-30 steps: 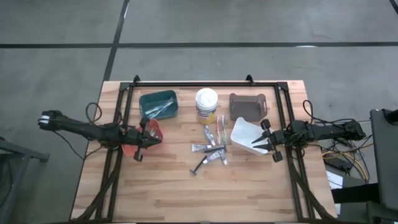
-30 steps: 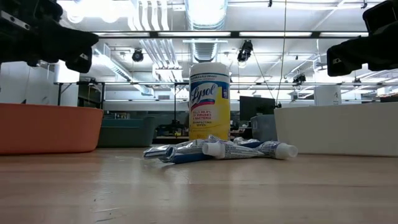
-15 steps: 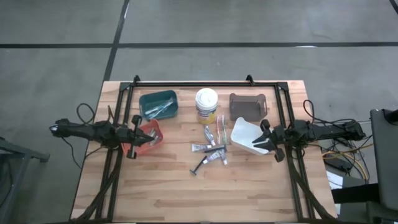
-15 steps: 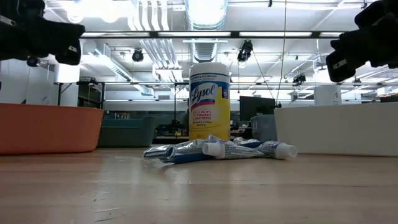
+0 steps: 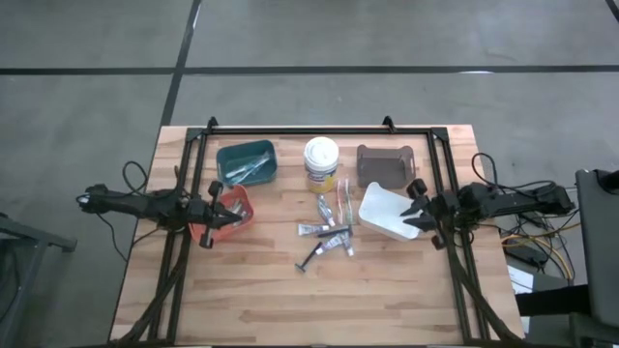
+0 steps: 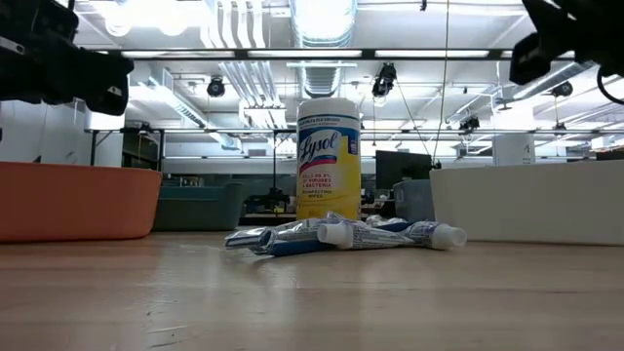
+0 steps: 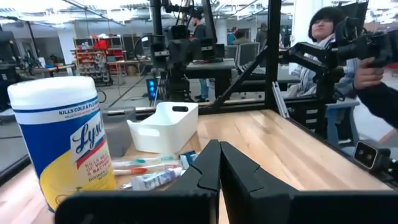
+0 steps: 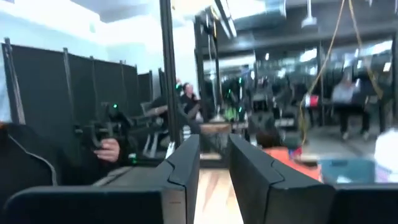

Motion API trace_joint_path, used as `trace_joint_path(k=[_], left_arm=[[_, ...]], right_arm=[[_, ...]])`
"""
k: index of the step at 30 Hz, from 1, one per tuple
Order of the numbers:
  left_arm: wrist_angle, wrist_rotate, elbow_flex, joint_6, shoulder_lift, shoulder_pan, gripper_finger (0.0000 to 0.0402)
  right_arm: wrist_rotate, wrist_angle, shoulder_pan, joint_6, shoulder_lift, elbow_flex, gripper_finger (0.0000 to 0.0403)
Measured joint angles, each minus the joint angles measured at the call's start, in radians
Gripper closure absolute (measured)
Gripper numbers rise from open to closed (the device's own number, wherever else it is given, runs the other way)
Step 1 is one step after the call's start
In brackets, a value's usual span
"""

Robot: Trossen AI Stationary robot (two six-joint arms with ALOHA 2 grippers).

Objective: Pick & Place Travel size toiletries
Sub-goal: Put the toothpaste into the black bin

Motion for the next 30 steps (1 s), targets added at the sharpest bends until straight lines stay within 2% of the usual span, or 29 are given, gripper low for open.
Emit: trace_joint_path(k=[3, 7, 11, 13, 20, 27, 30], left_arm=[[0.0, 0.0, 0.0, -0.003, 0.006, 0.0, 0.0394], [-0.002, 0.0, 0.0, -0.004, 0.012, 0.0, 0.0394], [-0.003, -0.001, 0.0, -0.005, 0.014, 0.0, 0.0394], [-0.004, -0.001, 0.0, -0.005, 0.014, 0.0, 0.0394], [0.001, -0.002, 0.0, -0.005, 0.014, 0.0, 0.0394], [0.003, -0.004, 0.0, -0.005, 0.016, 0.0, 0.0394], [0.003, -0.004, 0.0, -0.005, 0.018, 0.0, 0.0394]], right_arm=[[0.001, 0.029, 0.0, -0.086, 0.039, 0.0, 0.0319], [0.042, 0.067, 0.0, -0.047, 0.124, 0.0, 0.0321], [0.071, 0.18, 0.0, -0.012, 0.267, 0.011, 0.0323], [0.079, 0.178, 0.0, -0.011, 0.358, 0.054, 0.0321], [0.082, 0.07, 0.0, -0.05, 0.76, 0.325, 0.0314], [0.081, -0.209, 0.0, -0.204, 1.082, 0.639, 0.0319], [0.08, -0.342, 0.0, -0.211, 1.189, 0.763, 0.0323]])
